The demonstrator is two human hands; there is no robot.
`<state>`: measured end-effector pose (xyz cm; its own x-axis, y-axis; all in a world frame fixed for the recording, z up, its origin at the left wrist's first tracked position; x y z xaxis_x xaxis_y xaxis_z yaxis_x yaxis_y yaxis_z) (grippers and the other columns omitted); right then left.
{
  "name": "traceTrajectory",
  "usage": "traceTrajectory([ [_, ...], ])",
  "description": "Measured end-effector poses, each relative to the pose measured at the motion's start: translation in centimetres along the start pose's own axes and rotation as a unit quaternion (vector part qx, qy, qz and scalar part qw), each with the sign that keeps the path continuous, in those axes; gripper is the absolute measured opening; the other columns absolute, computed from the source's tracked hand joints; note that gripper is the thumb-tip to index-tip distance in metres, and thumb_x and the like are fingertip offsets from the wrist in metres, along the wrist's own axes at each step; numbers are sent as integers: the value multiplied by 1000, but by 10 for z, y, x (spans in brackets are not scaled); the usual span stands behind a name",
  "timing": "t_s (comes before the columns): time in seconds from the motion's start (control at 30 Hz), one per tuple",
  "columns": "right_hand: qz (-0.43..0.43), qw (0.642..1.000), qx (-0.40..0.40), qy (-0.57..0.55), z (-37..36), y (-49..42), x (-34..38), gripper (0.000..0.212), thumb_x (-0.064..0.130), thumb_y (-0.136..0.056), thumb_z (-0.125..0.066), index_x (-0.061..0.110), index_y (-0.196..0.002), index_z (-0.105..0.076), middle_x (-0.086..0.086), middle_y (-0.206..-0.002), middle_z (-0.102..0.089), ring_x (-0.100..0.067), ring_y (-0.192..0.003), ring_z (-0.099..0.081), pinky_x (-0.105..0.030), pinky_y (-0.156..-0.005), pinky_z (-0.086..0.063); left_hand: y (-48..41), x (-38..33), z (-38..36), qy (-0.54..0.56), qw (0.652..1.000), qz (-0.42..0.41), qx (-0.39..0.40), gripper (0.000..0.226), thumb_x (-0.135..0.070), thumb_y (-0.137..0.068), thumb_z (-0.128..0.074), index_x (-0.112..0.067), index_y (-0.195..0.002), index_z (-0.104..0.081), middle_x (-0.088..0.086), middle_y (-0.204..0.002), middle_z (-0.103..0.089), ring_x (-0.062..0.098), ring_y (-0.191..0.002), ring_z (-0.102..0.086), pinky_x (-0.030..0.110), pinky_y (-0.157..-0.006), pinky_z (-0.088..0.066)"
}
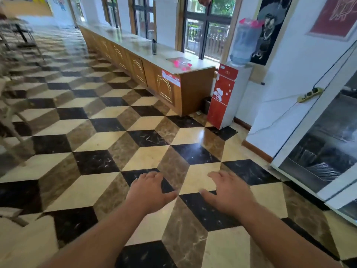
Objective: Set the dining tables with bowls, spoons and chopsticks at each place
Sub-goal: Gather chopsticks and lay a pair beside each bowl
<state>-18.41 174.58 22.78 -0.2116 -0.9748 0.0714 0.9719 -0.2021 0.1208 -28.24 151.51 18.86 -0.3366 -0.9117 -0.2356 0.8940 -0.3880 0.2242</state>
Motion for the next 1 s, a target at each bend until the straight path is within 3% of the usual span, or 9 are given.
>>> traceTrajectory([
  [0.23,127,992,7,-16,10,-217,50,94,93,-83,-16,36,-153,-41,5,-159,-50,-26,-145,-48,-50,-116,-45,-135,73,63,26,993,113,-30,97,-94,-80,-48,-42,-161,-36,-6,-170,-40,29,-157,-36,55,-125,-39],
  [0.4,235,972,25,-21,8,-374,128,85,89,-87,-31,37,-152,-43,8,-158,-51,-23,-142,-50,-46,-115,-45,-191,166,97,44,965,252,-54,95,-92,-82,-48,-43,-162,-33,-6,-172,-37,27,-157,-36,51,-118,-44],
  [0.57,359,931,64,-6,21,-464,264,93,85,-85,-24,29,-157,-42,2,-162,-48,-27,-150,-42,-48,-117,-41,-187,259,131,80,914,387,-87,99,-97,-76,-46,-46,-161,-34,-8,-170,-41,24,-155,-40,48,-117,-47],
  [0.7,452,889,65,-21,27,-491,385,83,80,-88,-27,32,-153,-47,7,-154,-56,-21,-143,-49,-44,-114,-45,-164,333,147,110,867,472,-111,100,-97,-77,-46,-44,-161,-36,-9,-167,-44,23,-151,-44,46,-114,-47],
  [0.83,528,847,66,-10,17,-514,502,78,82,-90,-32,35,-150,-51,9,-149,-60,-18,-138,-53,-42,-107,-50,-155,414,148,143,824,528,-149,98,-96,-77,-47,-43,-159,-39,-7,-163,-48,24,-150,-44,48,-116,-45],
  [1.0,575,813,85,38,-9,-547,654,82,86,-90,-35,36,-154,-45,9,-159,-51,-18,-147,-47,-44,-117,-44,-153,540,159,191,778,569,-188,97,-94,-81,-48,-40,-162,-38,-5,-167,-44,25,-155,-39,49,-119,-42],
])
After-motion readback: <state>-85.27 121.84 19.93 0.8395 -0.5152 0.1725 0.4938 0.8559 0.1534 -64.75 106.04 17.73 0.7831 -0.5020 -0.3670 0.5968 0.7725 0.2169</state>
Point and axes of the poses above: each hand's wrist, its own y-axis away from the middle knuckle, its own z-axis out of the back of the hand, x = y × z, the point moved 8 cm from there along -y, towards the middle knuckle
